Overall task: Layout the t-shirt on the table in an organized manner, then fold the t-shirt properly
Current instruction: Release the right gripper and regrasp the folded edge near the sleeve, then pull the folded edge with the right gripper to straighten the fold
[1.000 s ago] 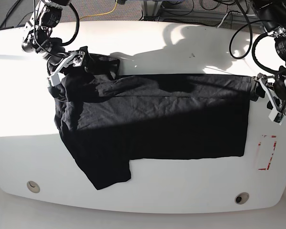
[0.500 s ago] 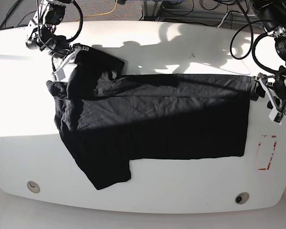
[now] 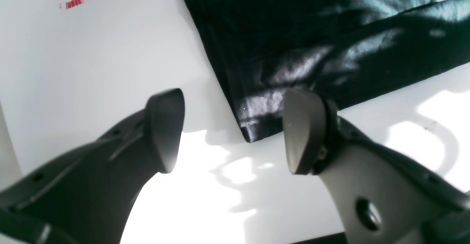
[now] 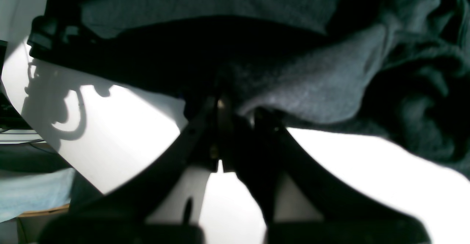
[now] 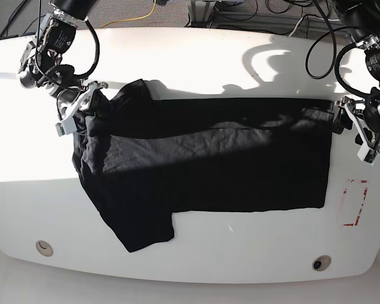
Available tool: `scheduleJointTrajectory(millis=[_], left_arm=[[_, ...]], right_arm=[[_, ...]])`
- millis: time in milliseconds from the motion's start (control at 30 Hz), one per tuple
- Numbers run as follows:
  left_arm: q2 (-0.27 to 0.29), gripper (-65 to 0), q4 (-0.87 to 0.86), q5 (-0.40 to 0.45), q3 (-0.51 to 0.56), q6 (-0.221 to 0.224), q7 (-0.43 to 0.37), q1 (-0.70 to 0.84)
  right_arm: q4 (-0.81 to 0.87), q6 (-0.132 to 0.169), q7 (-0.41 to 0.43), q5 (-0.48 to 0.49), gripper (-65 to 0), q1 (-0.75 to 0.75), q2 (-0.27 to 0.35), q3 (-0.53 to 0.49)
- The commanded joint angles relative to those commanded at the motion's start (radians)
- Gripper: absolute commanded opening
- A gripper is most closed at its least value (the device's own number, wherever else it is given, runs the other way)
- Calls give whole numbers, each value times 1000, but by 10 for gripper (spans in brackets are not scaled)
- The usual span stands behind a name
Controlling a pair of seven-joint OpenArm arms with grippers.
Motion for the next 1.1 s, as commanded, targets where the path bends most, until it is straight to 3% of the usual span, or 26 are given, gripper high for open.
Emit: scheduleJointTrajectory(millis=[500,600,700,1000,1100], left_arm=[[0,-253,0,2,3,0,0,0],[0,-253,0,2,3,0,0,2],[0,-253,0,2,3,0,0,2],[0,-253,0,2,6,0,0,15],[0,-253,0,2,6,0,0,15]], right_arm=[[-299,0,0,-5,-648,244,0,0],[-333,0,0,-5,-620,279,0,0],[-341,0,3,-6,-525,296,0,0],[-341,0,3,-6,-86,301,32,0],[-339,0,3,-6,0,296,64,0]])
